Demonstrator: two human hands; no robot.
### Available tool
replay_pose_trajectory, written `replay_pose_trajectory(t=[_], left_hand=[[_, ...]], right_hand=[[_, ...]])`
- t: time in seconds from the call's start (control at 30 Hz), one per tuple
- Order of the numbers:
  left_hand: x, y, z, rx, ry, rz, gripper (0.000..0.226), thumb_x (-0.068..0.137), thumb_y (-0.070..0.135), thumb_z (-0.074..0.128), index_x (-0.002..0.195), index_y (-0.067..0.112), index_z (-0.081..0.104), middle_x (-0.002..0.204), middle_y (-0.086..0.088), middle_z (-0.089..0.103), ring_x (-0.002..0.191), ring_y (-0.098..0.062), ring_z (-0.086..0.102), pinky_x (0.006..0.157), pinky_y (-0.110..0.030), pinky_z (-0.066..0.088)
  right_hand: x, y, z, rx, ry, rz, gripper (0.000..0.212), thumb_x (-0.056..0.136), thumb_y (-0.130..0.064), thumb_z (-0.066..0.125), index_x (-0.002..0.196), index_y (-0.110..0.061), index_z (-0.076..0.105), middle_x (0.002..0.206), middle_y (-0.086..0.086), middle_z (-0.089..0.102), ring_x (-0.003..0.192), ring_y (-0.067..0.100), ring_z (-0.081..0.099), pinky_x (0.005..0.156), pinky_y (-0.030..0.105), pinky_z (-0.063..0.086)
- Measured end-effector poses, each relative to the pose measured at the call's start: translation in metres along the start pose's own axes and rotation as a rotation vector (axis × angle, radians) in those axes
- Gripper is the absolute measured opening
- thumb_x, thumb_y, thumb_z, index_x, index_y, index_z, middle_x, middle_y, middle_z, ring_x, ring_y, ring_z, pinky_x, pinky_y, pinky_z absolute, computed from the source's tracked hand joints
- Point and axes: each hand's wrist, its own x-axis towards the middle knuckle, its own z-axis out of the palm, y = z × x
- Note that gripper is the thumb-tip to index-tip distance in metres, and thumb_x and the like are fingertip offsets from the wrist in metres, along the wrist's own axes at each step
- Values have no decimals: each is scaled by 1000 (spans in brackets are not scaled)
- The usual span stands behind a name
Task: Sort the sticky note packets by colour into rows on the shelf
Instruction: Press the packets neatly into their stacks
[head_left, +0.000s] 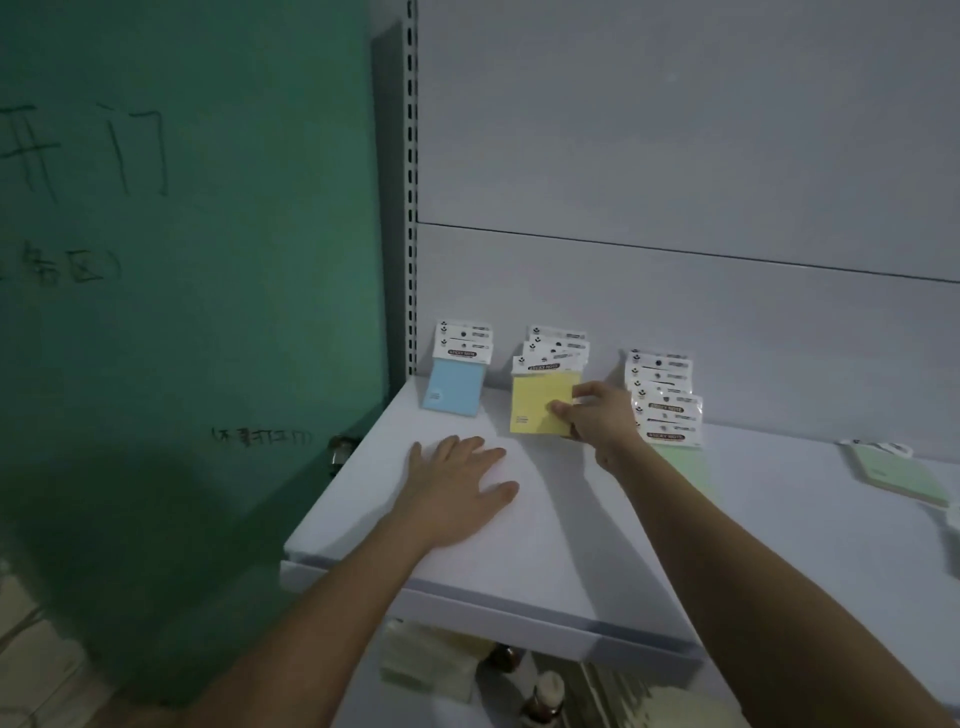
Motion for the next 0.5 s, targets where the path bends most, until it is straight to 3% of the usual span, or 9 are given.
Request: replay_pose_trajectory(t=[0.07, 0.13, 0.2, 0.37, 0.5], left_hand=[[0, -1, -1, -20, 3, 6, 61, 91, 64, 29, 148, 40, 24, 160, 8, 16, 148, -16, 6, 117, -57, -2], [-1, -3, -2, -42, 10, 11, 62, 90, 61, 32, 148, 39, 26, 160, 7, 15, 148, -17, 4, 116, -58, -3], [1, -3, -1, -40, 22, 19, 63, 89, 61, 33, 147, 38, 28, 160, 5, 13, 148, -20, 1, 116, -59, -3], [4, -5, 4, -13, 54, 32, 64, 87, 61, 29, 145, 35, 29, 158, 2, 20, 146, -24, 8, 113, -61, 0], [6, -6, 9, 0, 76, 50, 65, 87, 61, 26, 146, 36, 23, 156, 1, 22, 146, -26, 8, 112, -62, -1]], right_hand=[[0, 5, 8, -122, 107, -30, 28, 71, -15, 84, 87, -16, 61, 108, 11, 66, 90, 25, 67, 79, 42, 58], [-3, 12, 13, -207, 185, -71, 28, 75, -17, 80, 97, -10, 64, 103, 8, 68, 88, 20, 64, 69, 28, 51], [-5, 20, 18, -255, 247, -126, 27, 80, -15, 75, 103, -5, 65, 101, 9, 69, 88, 19, 62, 65, 22, 43], [-4, 28, 28, -365, 337, -158, 27, 86, -14, 68, 110, -2, 64, 106, 12, 69, 100, 26, 62, 78, 22, 36], [-1, 30, 32, -440, 361, -172, 27, 85, -16, 67, 109, -2, 66, 102, 14, 68, 88, 23, 57, 76, 25, 36]])
